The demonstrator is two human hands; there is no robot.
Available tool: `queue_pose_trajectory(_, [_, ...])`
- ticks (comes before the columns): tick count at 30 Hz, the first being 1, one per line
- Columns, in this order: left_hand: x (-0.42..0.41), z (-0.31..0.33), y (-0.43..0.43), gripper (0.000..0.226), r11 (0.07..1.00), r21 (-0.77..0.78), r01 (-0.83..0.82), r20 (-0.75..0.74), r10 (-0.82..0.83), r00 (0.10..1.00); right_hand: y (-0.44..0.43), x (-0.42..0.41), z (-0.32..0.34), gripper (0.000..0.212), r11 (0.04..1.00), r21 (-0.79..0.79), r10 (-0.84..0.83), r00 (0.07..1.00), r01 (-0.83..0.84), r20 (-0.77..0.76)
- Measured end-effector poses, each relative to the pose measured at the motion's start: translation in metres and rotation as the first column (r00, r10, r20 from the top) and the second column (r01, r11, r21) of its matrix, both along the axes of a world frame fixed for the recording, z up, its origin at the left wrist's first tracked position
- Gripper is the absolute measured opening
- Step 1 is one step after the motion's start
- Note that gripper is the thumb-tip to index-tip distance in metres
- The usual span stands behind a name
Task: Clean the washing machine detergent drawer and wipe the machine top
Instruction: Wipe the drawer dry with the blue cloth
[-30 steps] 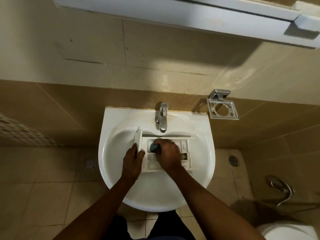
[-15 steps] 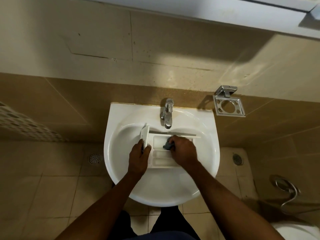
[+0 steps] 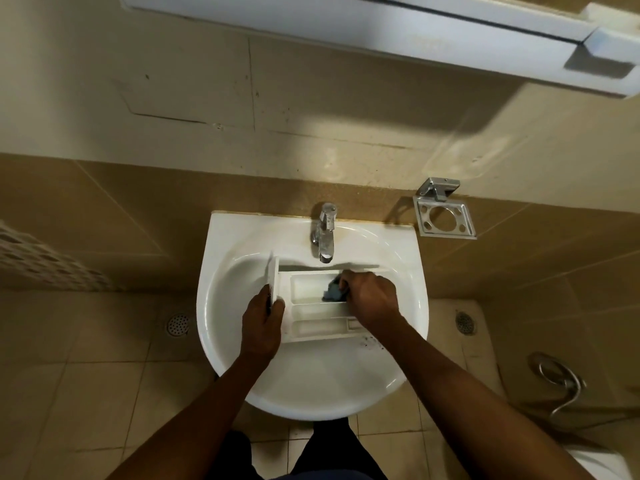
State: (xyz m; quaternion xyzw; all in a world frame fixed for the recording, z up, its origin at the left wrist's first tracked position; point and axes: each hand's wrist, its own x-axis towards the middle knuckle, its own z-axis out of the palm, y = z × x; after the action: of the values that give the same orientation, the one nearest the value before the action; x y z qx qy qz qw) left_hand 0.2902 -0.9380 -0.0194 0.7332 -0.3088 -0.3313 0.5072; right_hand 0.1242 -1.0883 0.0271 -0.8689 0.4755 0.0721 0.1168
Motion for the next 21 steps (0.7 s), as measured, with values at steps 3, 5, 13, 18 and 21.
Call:
queue_pose_trajectory(3, [0.000,0.001,0.003,0.041,1.000,-0.010,0.016,0.023,-0.016,1.000,0.018,0.015,-0.006,0.028,0.997,-0.070,-0.014,0.998,0.010,-0.061])
queue_pose_trajectory(5, [0.001,0.000,0.002,0.031,1.000,-0.005,0.018,0.011,-0.018,1.000,0.028,0.026,-0.008,0.025,0.987,-0.014,-0.161,0.982,0.163,0.098])
queue_pose_trajectory(13, [0.004,0.003,-0.001,0.025,0.999,0.030,-0.023,-0.075,0.025,0.997,0.036,0.049,-0.008,0.025,0.975,0.220,-0.102,0.826,-0.027,0.555])
queue_pose_trajectory(18, [0.001,0.002,-0.001,0.025,1.000,0.013,0.006,-0.078,-0.005,0.997,0.026,0.051,0.005,0.027,0.995,0.099,-0.058,0.723,-0.014,0.688])
queue_pose_trajectory(21, [0.003,0.002,-0.001,0.022,0.999,0.037,0.008,-0.038,-0.006,0.999,0.039,0.069,-0.010,0.030,0.995,0.081,-0.020,0.725,-0.050,0.689])
